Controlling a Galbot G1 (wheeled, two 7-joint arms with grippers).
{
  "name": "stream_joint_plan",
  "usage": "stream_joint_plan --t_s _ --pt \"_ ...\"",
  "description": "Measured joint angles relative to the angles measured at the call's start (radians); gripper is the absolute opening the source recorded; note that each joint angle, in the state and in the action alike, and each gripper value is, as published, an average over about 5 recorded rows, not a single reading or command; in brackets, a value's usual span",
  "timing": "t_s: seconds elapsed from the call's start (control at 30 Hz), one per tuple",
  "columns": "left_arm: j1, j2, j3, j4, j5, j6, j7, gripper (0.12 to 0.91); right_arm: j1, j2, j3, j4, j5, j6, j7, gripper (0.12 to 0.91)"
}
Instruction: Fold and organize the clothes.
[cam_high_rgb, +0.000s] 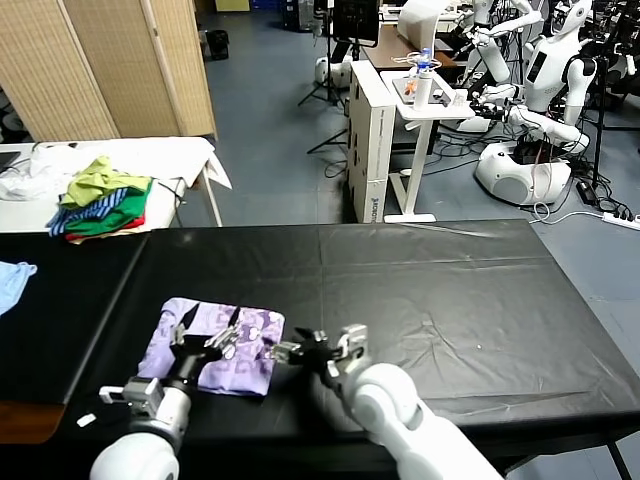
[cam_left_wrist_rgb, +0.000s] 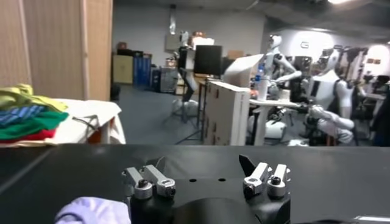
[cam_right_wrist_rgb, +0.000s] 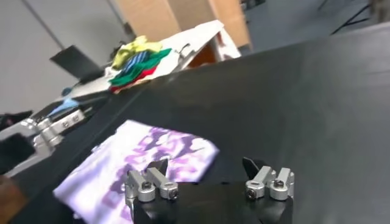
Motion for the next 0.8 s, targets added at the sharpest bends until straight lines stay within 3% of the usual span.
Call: stream_joint_plan --t_s 0.13,0.47,0.57,0.8 --pt "0.009 0.004 -0.020 -0.001 -0.002 -0.002 -0.002 0.907 0.002 0.029 -0.025 -0.035 -0.014 0.003 -0.003 0.804" --pt "0.032 -0.001 -0.048 -0.006 -0.004 -0.011 -0.007 0.907 -0.012 0.026 -0.011 -0.033 -0.058 -0.001 -0.017 0.208" --pt "0.036 -0.005 -0.051 -0.006 -0.003 -0.014 -0.007 0.907 -0.019 -0.001 0.020 -0.009 -0.061 -0.026 -0.031 0.160" --pt "0.047 -0.010 -0.053 -0.001 -0.001 -0.017 -0.007 0.907 -0.023 -0.115 0.126 0.055 -0.096 -0.100 -0.105 0.159"
